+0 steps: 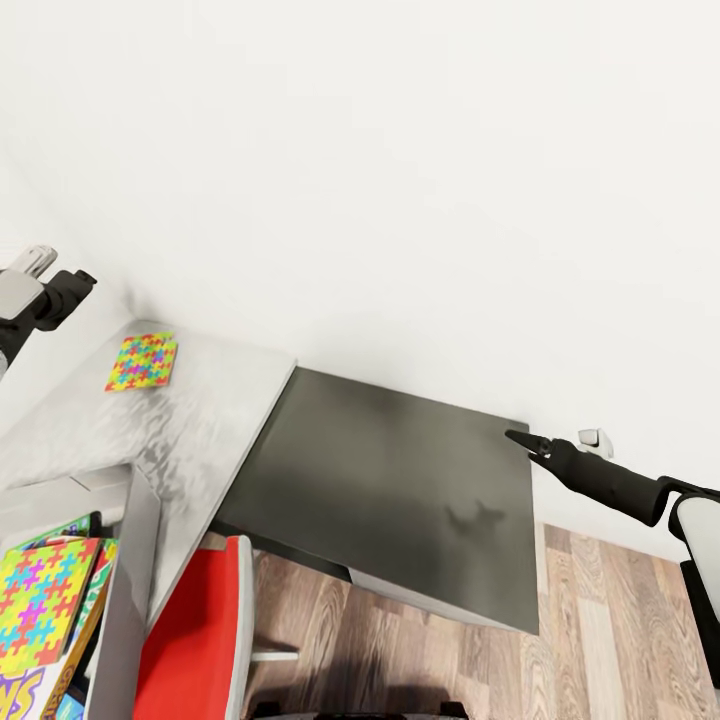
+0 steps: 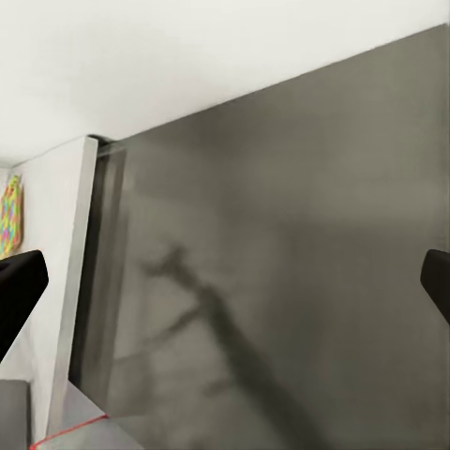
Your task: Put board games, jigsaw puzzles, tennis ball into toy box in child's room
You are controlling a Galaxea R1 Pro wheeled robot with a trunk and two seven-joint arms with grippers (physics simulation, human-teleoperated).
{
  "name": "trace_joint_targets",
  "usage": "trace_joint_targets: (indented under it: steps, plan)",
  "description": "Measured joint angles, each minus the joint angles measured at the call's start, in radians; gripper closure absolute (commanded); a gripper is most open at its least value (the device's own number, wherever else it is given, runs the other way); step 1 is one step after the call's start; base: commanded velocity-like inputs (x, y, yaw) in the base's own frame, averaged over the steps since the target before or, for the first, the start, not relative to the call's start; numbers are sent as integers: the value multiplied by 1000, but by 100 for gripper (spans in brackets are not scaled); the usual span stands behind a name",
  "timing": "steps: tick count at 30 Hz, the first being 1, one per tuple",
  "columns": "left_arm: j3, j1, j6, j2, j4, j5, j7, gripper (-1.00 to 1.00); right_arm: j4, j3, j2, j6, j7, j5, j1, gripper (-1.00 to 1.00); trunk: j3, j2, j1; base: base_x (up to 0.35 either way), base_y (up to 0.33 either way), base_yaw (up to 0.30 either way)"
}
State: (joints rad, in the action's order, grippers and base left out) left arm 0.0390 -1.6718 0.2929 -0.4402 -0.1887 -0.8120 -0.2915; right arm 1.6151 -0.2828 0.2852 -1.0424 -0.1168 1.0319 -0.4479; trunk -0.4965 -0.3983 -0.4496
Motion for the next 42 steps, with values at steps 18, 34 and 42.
trace_joint_targets:
  steps: [18,34,42]
  plan:
    - [-1,6,-14,1,-5,-2,0,-100,0,-1,2,0,0,2,1,-100,-29,0,0,0,0,0]
    - [-2,6,-8,-6,-13,-1,12,-100,0,0,2,0,0,5,1,-100,-55,0,0,0,0,0]
    - [-2,6,-8,-8,-14,1,18,-100,0,1,2,0,0,6,1,-100,-68,0,0,0,0,0]
